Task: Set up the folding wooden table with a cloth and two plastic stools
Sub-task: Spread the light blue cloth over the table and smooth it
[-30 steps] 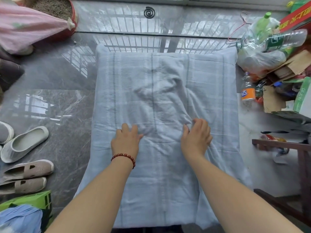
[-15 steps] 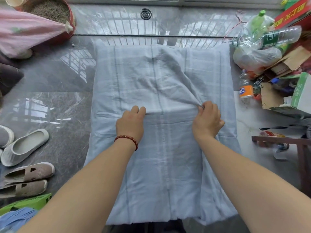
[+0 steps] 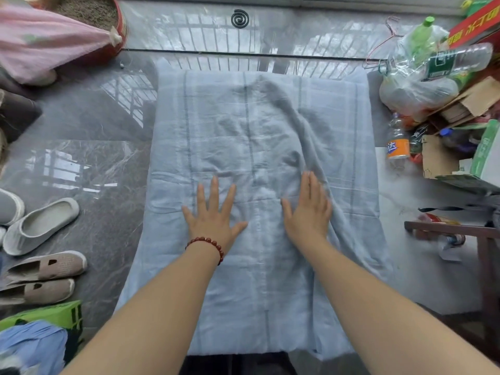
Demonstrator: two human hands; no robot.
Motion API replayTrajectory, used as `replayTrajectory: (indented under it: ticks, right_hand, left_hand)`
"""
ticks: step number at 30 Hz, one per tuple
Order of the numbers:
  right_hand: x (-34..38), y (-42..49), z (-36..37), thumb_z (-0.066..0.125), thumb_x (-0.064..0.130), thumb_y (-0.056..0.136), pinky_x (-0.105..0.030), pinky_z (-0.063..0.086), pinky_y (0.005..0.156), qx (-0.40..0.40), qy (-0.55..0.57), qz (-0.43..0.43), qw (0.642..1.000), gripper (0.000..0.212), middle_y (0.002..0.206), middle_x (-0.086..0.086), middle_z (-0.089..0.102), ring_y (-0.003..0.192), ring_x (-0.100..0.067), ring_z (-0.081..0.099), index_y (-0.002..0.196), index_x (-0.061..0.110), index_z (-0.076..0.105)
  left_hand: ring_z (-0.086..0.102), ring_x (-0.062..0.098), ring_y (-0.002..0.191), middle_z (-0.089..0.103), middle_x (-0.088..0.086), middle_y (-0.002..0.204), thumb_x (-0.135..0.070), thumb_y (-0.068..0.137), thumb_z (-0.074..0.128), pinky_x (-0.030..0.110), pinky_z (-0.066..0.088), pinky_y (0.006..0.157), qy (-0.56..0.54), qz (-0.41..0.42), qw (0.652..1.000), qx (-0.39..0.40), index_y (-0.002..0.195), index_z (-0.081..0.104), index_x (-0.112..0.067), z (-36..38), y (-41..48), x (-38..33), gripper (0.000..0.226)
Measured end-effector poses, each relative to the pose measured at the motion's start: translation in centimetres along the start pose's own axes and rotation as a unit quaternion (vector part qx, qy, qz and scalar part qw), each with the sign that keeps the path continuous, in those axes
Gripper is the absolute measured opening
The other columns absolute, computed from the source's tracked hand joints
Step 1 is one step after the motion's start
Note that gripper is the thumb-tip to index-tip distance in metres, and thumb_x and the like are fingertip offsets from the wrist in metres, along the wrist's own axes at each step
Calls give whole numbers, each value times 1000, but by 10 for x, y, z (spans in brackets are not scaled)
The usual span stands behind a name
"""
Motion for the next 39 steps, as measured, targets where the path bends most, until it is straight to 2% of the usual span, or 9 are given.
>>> replayTrajectory:
  ticks: [3,10,19,26,29,33,36,38,39]
  right_hand:
    - [-11,-26,20,29,42,100,-46,-5,117,50,-65,-32,996,63,158,-1,-19,146,-20,-15,151,28,-5]
    - [-42,-63,29,25,35,101,-38,-11,116,83,-77,-58,992,58,156,2,-27,143,-14,-24,150,34,-7]
    - [-76,-120,36,38,16,100,-41,19,117,-4,27,-70,997,46,159,-6,15,146,-28,15,146,21,35]
    - [-104,-186,53,40,12,98,-38,23,116,13,65,-50,997,46,159,-1,14,146,-22,14,143,23,40]
    - [-115,-201,47,42,13,97,-29,24,113,13,139,-28,990,48,157,4,20,144,-13,19,143,26,38]
    - [-130,-216,40,50,17,93,-33,28,113,6,167,-9,986,58,150,-2,33,138,-18,31,146,13,28]
    - [-142,-225,40,56,14,84,-34,31,109,6,123,-27,992,58,144,-2,37,133,-21,35,138,10,36]
    - [-151,-229,44,57,10,80,-35,28,109,15,51,-44,998,60,147,-4,33,135,-24,31,136,8,37]
    - [-155,-229,46,56,7,79,-34,28,107,14,20,-50,998,59,146,-7,33,134,-26,31,135,6,39]
  left_hand:
    - [-30,28,139,-47,-2,143,-72,85,22,66,8,108,26,2,1000,11,133,-36,-37,11,-8,11,83]
    - [-25,29,141,-37,1,150,-62,92,28,59,12,112,12,-27,999,31,141,-29,-34,25,-34,11,80]
    - [-12,30,145,-21,6,156,-44,99,35,49,14,115,7,36,999,23,149,-11,-28,65,-94,-12,70]
    - [6,27,144,6,9,156,-56,87,50,38,21,115,26,141,990,-10,147,18,-16,102,-151,-37,78]
    - [26,25,132,27,7,141,-58,80,59,35,36,99,76,171,981,-54,133,32,-14,110,-165,-48,74]
    - [38,24,121,36,5,131,-48,80,64,33,40,86,119,178,975,-62,127,35,-13,122,-178,-63,66]
    - [49,25,108,48,6,120,-28,80,70,32,41,68,123,176,975,-61,118,48,-12,129,-181,-70,47]
    - [59,27,83,59,6,93,-18,62,84,29,35,51,129,190,971,-73,90,62,-11,127,-184,-75,37]
    - [59,27,79,60,6,88,-14,64,82,29,33,50,130,193,970,-77,85,63,-10,128,-186,-75,29]
Point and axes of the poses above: each hand's wrist, its own y-axis towards the middle knuckle, its own z-axis out of the palm, x = y × z, the point moved 5 cm from there along y, towards the middle knuckle
